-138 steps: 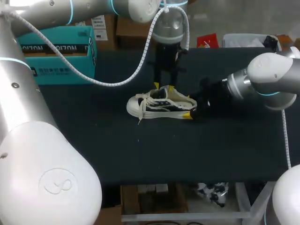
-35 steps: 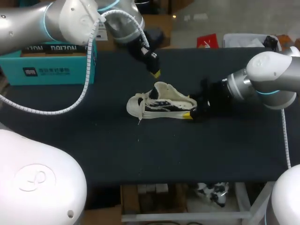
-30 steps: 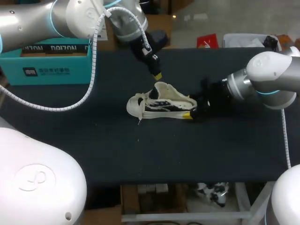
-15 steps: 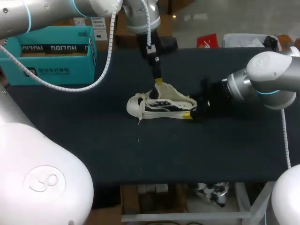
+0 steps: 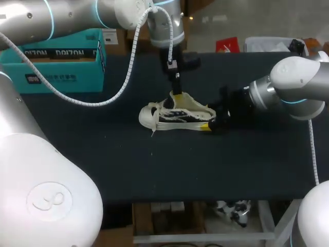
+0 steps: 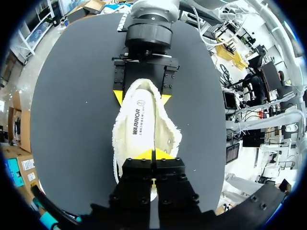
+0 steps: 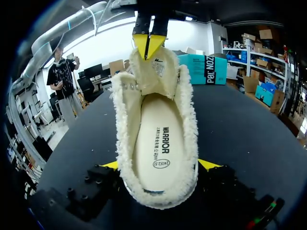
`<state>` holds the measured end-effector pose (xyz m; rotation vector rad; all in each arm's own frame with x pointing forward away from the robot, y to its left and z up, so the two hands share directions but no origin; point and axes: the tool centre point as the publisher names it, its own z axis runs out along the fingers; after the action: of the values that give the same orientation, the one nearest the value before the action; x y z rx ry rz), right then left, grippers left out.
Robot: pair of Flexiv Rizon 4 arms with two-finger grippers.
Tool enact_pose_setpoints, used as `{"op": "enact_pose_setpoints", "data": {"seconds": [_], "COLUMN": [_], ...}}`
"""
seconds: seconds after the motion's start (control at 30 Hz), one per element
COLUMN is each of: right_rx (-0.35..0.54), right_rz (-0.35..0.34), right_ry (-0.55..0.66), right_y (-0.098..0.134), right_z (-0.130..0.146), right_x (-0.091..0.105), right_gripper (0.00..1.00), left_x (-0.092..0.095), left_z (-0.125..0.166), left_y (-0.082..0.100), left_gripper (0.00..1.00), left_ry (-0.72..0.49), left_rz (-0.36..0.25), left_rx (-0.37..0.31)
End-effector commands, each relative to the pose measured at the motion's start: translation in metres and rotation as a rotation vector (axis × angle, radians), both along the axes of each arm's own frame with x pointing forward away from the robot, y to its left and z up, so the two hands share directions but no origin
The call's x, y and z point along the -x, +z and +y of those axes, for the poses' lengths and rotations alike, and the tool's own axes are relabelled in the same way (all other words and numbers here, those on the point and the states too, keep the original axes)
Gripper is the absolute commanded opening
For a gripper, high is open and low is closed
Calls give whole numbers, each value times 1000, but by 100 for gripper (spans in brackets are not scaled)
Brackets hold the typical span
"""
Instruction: Open the shoe tongue, take the insole out of the shoe, put the insole back into the shoe, and pack the shoe into the shoebox
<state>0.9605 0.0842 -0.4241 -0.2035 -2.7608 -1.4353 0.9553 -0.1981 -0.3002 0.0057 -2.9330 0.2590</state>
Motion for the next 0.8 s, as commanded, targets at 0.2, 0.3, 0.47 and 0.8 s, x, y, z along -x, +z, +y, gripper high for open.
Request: {"op": "enact_pose_setpoints", "data": {"seconds": [0.2,0.3,0.47,0.8], "right_rx": [-4,-4,-4,-4], "right_rz": [0,0,0,0], "right_ry": [3,3,3,3], "right_y": [-3,-3,-3,-3], "right_z": [-1,-1,-1,-1], "right_x": [0,0,0,0], "right_gripper": [0,0,0,0], "left_x": [6,4,2,6], "left_z": [-5,-4,-7,-15], "left_y": [-36,-44,-55,-32], "left_gripper": [0,0,0,0], "left_ry": [-67,-72,-90,-145], "left_rz": [17,22,17,-58], "left_rx": [-9,-7,-27,-3]}}
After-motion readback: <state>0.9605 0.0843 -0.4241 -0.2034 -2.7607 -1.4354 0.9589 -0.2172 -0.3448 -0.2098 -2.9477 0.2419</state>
